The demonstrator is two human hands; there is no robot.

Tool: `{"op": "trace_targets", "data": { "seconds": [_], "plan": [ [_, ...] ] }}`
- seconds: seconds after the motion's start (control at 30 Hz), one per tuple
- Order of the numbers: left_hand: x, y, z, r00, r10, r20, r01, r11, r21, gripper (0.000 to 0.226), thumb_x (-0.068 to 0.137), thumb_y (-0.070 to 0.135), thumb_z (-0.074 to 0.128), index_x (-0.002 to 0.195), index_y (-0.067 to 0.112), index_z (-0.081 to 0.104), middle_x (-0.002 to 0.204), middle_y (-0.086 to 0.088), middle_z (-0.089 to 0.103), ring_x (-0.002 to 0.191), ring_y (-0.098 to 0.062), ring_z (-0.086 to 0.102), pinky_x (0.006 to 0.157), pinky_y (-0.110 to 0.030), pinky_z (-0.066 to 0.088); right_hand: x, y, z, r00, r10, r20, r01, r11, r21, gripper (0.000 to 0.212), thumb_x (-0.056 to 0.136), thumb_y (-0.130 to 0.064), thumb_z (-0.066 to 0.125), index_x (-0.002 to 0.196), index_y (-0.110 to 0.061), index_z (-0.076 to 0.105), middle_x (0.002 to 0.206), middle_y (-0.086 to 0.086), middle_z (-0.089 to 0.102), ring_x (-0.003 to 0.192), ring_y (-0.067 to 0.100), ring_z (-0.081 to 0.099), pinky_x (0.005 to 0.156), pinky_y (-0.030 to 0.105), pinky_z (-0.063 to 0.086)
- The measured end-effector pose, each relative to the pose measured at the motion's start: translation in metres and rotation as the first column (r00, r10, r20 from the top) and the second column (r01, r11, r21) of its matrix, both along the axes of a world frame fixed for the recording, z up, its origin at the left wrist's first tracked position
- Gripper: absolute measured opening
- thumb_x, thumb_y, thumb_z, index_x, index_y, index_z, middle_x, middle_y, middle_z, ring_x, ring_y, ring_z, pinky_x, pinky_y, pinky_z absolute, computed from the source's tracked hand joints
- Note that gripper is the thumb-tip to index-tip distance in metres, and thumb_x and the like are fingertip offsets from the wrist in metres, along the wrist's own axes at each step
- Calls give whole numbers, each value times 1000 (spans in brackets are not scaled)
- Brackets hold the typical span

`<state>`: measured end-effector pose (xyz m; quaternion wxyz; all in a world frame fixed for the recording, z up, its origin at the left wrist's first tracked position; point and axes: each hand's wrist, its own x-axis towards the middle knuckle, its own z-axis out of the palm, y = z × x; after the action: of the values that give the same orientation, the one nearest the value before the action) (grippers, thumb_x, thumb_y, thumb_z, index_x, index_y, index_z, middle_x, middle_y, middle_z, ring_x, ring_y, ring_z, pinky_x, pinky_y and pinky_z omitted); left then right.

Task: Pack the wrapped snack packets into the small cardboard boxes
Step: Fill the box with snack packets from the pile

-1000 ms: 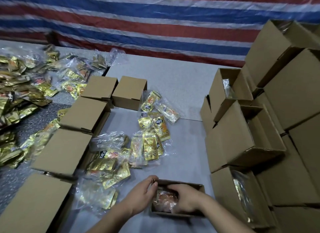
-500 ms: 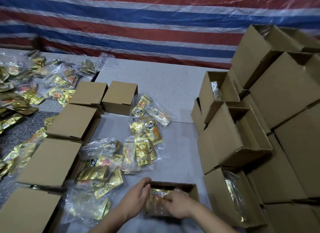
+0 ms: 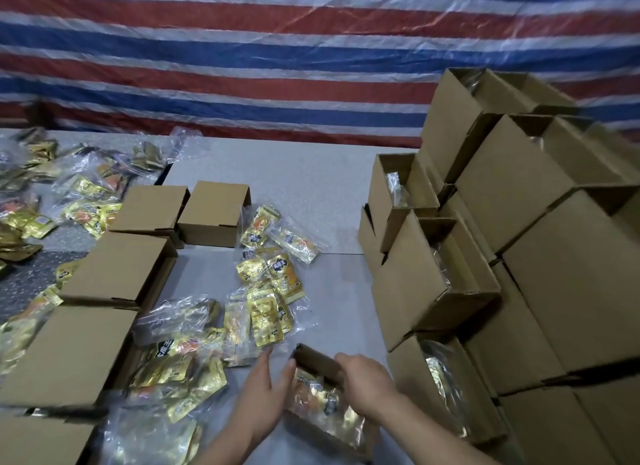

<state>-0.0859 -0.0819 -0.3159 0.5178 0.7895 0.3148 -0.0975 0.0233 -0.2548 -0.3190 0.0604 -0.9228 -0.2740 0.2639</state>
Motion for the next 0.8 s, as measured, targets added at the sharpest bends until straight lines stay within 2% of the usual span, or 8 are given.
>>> {"op": "trace_targets", "data": {
  "seconds": [0.1,0.23,0.27,0.33,0.4,0.53,0.7,0.8],
  "plan": [
    [-12,-16,20,995,81,-64,-87,991,-102,92,88,63,53,157,15,15,160,-6,29,145,-22,31,117,-35,25,-8,-12,21,981,-192,-26,193,973,124,4,93,-17,46,94,-21,47,98,11,66,94,35,63,67,35,42],
    [0,-44,57,994,-86,-73,72,981,-178,82,85,77,36,151,27,33,152,5,43,139,-13,40,107,-23,27,-14,-35,75,940,-338,-38,337,910,241,16,97,-23,47,83,-24,42,91,6,64,91,30,63,64,33,38],
    [7,-52,70,993,-105,-45,94,973,-210,84,82,82,35,148,31,38,150,9,46,137,-11,41,110,-24,27,-15,-44,90,935,-355,-19,348,903,250,12,98,-25,48,86,-23,46,92,4,64,92,29,63,67,33,41],
    [20,-67,95,992,-130,-5,122,945,-304,82,77,84,37,145,38,40,146,16,47,135,-10,43,115,-36,32,-17,-65,120,916,-401,10,384,884,266,8,98,-26,49,93,-20,53,96,3,67,96,26,64,75,32,47],
    [30,-85,117,990,-141,30,141,904,-403,74,81,81,44,144,45,36,140,24,50,128,-8,47,111,-40,38,-19,-87,148,894,-447,13,424,858,290,9,98,-26,50,90,-22,52,92,-1,66,94,24,64,75,31,47],
    [45,-124,141,984,-160,77,176,831,-528,59,90,60,55,143,42,37,117,34,53,102,8,51,98,-30,39,-25,-128,180,851,-518,79,479,830,285,23,98,-24,52,77,-23,43,76,-5,58,81,24,63,66,33,43],
    [54,-165,148,981,-192,13,164,798,-580,49,96,49,53,141,34,42,136,19,53,125,-6,47,109,-37,36,-25,-162,182,791,-589,163,566,807,170,27,100,-30,48,77,-23,37,72,-8,49,87,24,64,69,35,45],
    [65,-183,147,983,-181,-30,123,771,-625,41,96,48,53,134,35,47,131,19,56,116,-3,51,93,-36,43,-19,-167,173,749,-625,218,600,780,176,33,100,-27,50,73,-25,30,66,-10,42,77,20,63,58,33,37]
  ]
}}
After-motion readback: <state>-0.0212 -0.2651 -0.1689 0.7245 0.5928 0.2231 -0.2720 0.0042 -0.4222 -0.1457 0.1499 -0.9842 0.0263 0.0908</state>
